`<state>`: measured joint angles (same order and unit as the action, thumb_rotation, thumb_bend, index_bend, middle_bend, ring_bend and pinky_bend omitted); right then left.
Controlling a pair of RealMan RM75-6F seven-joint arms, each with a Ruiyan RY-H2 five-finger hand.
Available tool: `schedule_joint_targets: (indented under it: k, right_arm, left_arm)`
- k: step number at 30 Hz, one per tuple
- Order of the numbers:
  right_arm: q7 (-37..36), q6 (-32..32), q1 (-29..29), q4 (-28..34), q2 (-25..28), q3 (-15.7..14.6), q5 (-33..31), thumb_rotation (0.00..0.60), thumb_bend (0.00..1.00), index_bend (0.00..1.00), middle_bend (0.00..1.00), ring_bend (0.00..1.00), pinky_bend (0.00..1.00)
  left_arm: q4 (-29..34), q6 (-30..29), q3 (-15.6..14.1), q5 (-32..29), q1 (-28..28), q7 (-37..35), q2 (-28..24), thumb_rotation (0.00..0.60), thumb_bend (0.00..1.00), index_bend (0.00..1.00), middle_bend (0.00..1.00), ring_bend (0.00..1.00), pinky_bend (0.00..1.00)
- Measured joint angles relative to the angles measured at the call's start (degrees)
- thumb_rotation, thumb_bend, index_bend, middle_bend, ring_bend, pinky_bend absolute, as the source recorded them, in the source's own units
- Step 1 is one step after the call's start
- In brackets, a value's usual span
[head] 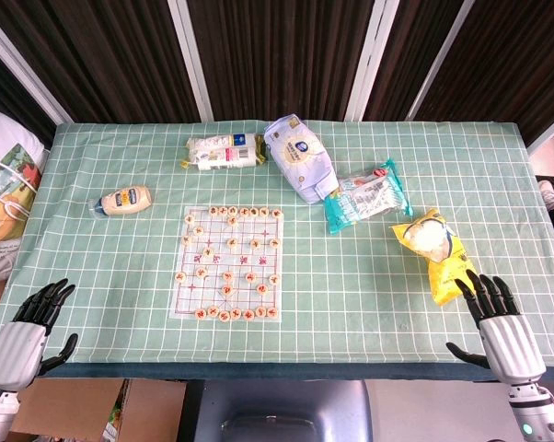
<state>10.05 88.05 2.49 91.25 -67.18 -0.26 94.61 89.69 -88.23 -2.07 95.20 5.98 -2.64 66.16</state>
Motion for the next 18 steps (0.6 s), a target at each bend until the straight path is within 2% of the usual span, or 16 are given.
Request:
schedule_joint_targets:
  k: [4, 6, 8, 9, 10, 12, 14, 16, 18]
  right_arm:
    - [0.0, -0.1, 0.0, -0.1, 0.1, -0.1, 0.0, 0.532, 0.20, 0.00, 0.00, 0.00, 0.00]
    - [-0.5, 0.1, -0.1, 0.0, 0.2, -0.2, 0.2, 0.532, 0.20, 0.00, 0.00, 0.00, 0.00]
    - [-0.8, 0.7, -0.2, 0.0, 0.3, -0.2, 0.5, 0.532, 0.20, 0.00, 0.00, 0.00, 0.00]
    - [-1.0, 0.9, -0.3, 0.0, 0.3, -0.2, 0.5, 0.533, 0.20, 0.00, 0.00, 0.00, 0.00]
    - [-1.2, 0.9, -0.4, 0.0, 0.3, -0.2, 0.5, 0.532, 0.20, 0.00, 0.00, 0.00, 0.00]
    - [-1.6, 0.9, -0.4, 0.0, 0.3, -0.1, 0.5, 0.532, 0.20, 0.00, 0.00, 0.00, 0.00]
    - [-1.8, 0.8, -0.2, -0.1, 0.2, 0.0, 0.5, 0.532, 0.20, 0.00, 0.00, 0.00, 0.00]
    - [-2.0, 0.5, -0.1, -0.2, 0.1, 0.0, 0.5, 0.533, 0.20, 0.00, 0.00, 0.00, 0.00]
    - [-2.0, 0.2, 0.1, -0.3, 0.0, 0.0, 0.5, 0.532, 0.20, 0.00, 0.00, 0.00, 0.00]
  left_arm:
    - [0.0, 0.7, 0.0, 0.8, 0.7, 0.1, 0.2, 0.600, 0.40, 0.00, 0.04, 0.07, 0.16]
    - [-0.1, 1.6, -0.1, 1.8, 1.5, 0.0, 0.7, 0.600, 0.40, 0.00, 0.09, 0.13, 0.23]
    - [-0.5, 1.8, 0.0, 2.8, 2.3, -0.2, 1.7, 0.600, 0.41, 0.01, 0.26, 0.34, 0.45]
    - [-0.9, 1.9, 0.2, 3.5, 2.9, -0.6, 2.8, 0.600, 0.40, 0.03, 0.45, 0.56, 0.67]
    - [-1.4, 2.0, 0.4, 3.9, 3.4, -1.0, 3.8, 0.600, 0.40, 0.06, 0.63, 0.74, 0.83]
    - [-2.3, 3.0, 0.7, 4.7, 5.0, -2.2, 6.4, 0.600, 0.40, 0.12, 0.88, 0.95, 0.97]
    - [-2.5, 5.0, 0.9, 5.1, 6.6, -3.5, 7.9, 0.600, 0.41, 0.20, 0.99, 1.00, 1.00]
    - [-2.2, 8.2, 1.4, 4.8, 8.8, -4.9, 8.8, 0.600, 0.40, 0.31, 1.00, 1.00, 1.00]
    - [-1.7, 11.0, 2.8, 3.3, 10.6, -5.7, 10.3, 0.600, 0.41, 0.39, 1.00, 1.00, 1.00]
